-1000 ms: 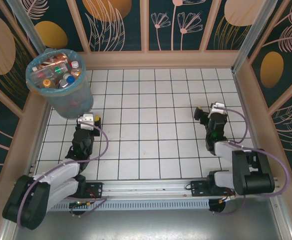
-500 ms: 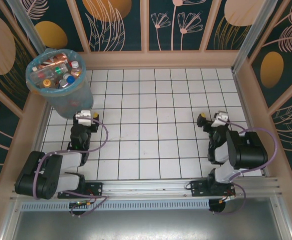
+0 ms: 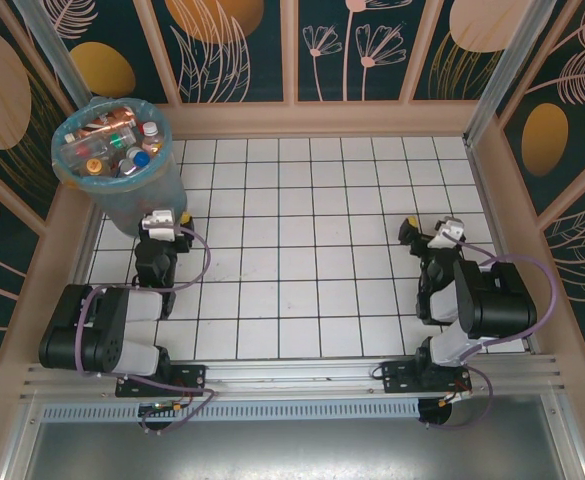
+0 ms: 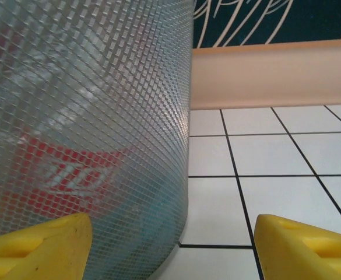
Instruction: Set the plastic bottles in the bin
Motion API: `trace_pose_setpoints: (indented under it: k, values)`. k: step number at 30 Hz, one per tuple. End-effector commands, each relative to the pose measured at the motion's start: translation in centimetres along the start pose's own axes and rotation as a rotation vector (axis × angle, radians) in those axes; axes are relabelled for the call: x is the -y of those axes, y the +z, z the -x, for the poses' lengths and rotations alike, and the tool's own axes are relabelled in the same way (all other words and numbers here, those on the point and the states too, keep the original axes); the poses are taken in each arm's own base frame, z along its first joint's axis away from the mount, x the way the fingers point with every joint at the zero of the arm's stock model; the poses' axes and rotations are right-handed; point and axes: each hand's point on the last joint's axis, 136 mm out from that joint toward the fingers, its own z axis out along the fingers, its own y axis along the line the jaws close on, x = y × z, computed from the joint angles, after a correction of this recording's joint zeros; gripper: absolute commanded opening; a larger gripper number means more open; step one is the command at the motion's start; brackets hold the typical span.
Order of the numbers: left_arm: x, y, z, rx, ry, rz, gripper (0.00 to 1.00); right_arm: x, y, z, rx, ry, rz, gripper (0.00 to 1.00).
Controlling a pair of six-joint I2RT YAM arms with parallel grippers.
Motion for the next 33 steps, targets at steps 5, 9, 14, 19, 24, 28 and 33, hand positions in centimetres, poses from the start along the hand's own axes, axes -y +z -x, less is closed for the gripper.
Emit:
trace_pose_setpoints:
  k: [5, 9, 14, 19, 24, 28, 33]
  values:
    - [-1.3, -0.1, -0.4, 0.041, -0.073, 0.027, 0.77, 0.7, 0.5, 0.9, 0.029, -0.012, -0.069, 0.99]
    - [-2.4, 0.7, -0.7, 0.012, -0.104, 0.088, 0.99, 0.7, 0.5, 0.9, 0.028, -0.013, -0.068, 0.99]
    - [-2.4, 0.7, -0.7, 0.013, -0.102, 0.089, 0.99, 0.6, 0.5, 0.9, 0.029, -0.014, -0.068, 0.99]
    - [-2.4, 0.7, -0.7, 0.014, -0.103, 0.088, 0.99, 0.3, 1.1, 0.6, 0.005, -0.028, -0.051, 0.99]
    - [-2.4, 0.8, -0.7, 0.011, -0.102, 0.088, 0.99, -0.3, 1.4, 0.4, -0.011, -0.042, -0.026, 0.99]
    - [-2.6, 0.8, -0.8, 0.009, -0.107, 0.100, 0.99, -0.3, 1.4, 0.4, -0.010, -0.042, -0.026, 0.99]
    - [-2.8, 0.8, -0.8, 0.010, -0.112, 0.110, 0.99, -0.3, 1.4, 0.3, -0.011, -0.042, -0.026, 0.99]
